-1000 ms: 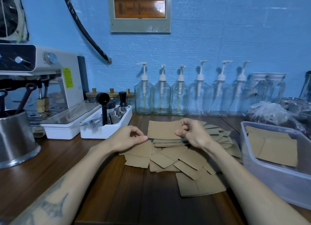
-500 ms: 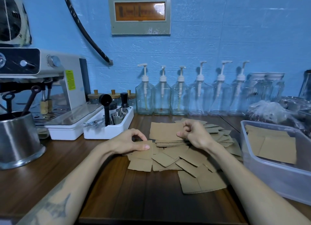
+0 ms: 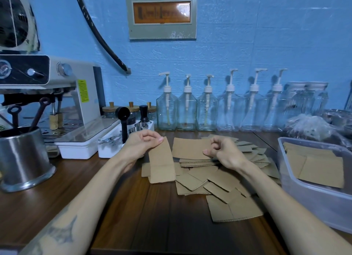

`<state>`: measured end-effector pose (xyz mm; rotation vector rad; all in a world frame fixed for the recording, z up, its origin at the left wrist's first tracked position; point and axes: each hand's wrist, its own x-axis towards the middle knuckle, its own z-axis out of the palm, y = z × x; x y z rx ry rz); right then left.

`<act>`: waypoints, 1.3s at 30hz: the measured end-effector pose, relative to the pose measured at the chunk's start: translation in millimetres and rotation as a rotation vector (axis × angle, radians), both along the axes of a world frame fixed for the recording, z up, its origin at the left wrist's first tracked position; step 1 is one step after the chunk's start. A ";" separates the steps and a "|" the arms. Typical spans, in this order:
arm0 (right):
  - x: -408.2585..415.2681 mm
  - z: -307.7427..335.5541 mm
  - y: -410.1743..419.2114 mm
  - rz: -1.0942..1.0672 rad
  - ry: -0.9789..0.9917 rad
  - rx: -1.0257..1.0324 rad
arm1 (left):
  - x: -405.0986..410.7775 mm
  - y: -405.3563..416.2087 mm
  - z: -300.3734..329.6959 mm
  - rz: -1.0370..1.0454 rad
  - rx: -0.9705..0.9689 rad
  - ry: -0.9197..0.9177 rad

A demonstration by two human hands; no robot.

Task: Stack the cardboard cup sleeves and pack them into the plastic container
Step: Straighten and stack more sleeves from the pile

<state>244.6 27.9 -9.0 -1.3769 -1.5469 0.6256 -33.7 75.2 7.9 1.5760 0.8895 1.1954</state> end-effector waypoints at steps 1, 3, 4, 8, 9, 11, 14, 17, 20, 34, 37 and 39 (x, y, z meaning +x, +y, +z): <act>0.2 0.4 -0.2 0.003 0.003 -0.003 | 2.2 1.1 -1.1 0.035 0.020 -0.023; -0.1 1.0 -1.0 0.005 0.000 -0.014 | 7.0 2.6 -4.3 0.075 0.056 -0.043; -0.4 1.3 -1.4 -0.001 -0.011 -0.019 | 9.3 2.6 -6.2 0.079 0.072 -0.031; -1.0 3.0 -3.1 -0.023 -0.046 -0.025 | 15.0 1.6 -12.0 0.022 0.127 0.106; -0.6 3.5 -3.7 -0.023 -0.054 -0.023 | 15.6 1.3 -12.6 0.009 0.131 0.138; 0.0 4.6 -4.6 -0.021 -0.071 -0.023 | 16.3 0.3 -13.3 -0.006 0.131 0.174; 0.0 5.6 -4.2 -0.025 -0.080 -0.031 | 15.9 -1.7 -13.4 -0.006 0.104 0.170; 0.6 6.1 -4.6 -0.021 -0.083 -0.025 | 15.3 -1.6 -12.3 0.012 0.062 0.122; 0.6 5.6 -5.1 -0.018 -0.091 -0.022 | 13.1 0.8 -11.2 0.032 0.020 0.047; -1.7 6.1 -4.4 0.004 -0.057 -0.024 | 32.8 -16.6 -9.9 -0.079 0.289 0.184; -2.7 7.1 -6.2 0.002 -0.045 -0.029 | 36.3 -19.5 -12.9 -0.104 0.373 0.374; -3.6 9.1 -8.7 0.008 -0.065 -0.026 | 35.6 -20.2 -11.3 -0.088 0.403 0.402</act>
